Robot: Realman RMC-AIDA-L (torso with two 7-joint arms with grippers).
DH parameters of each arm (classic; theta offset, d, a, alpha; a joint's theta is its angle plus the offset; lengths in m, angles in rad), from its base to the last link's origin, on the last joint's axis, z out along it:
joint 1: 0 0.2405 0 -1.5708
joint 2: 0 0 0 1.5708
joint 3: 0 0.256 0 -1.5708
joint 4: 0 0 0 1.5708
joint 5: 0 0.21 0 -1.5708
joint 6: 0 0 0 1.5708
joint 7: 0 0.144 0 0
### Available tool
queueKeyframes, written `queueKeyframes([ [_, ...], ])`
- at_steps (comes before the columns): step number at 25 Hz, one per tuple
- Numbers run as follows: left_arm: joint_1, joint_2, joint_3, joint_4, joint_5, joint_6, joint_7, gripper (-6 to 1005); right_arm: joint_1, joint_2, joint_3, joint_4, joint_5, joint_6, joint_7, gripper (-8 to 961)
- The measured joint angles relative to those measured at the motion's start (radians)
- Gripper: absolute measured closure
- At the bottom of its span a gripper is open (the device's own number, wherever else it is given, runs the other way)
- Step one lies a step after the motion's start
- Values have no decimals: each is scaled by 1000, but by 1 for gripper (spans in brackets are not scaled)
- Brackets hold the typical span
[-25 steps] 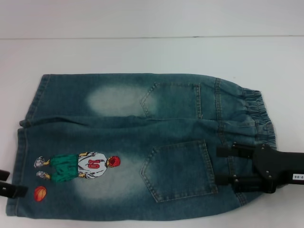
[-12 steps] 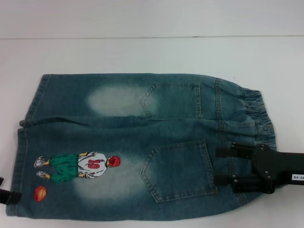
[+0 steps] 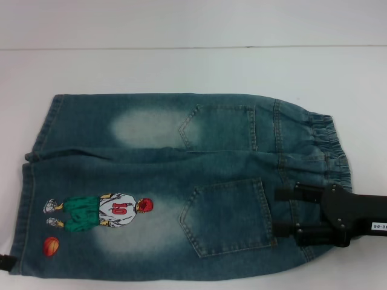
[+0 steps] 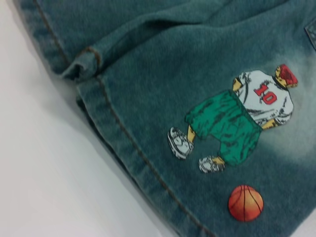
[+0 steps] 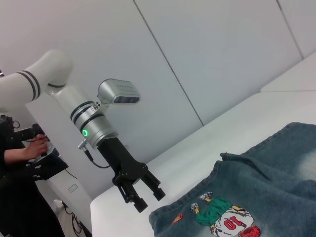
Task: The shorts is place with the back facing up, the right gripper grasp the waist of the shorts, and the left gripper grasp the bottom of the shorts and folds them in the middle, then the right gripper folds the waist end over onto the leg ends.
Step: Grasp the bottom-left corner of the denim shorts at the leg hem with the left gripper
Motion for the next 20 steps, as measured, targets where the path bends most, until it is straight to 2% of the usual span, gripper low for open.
queueKeyframes([
  [20,7,-9,71,-41,0,-3,-29,96,-1,0,9,-3,0,2,-2,26],
])
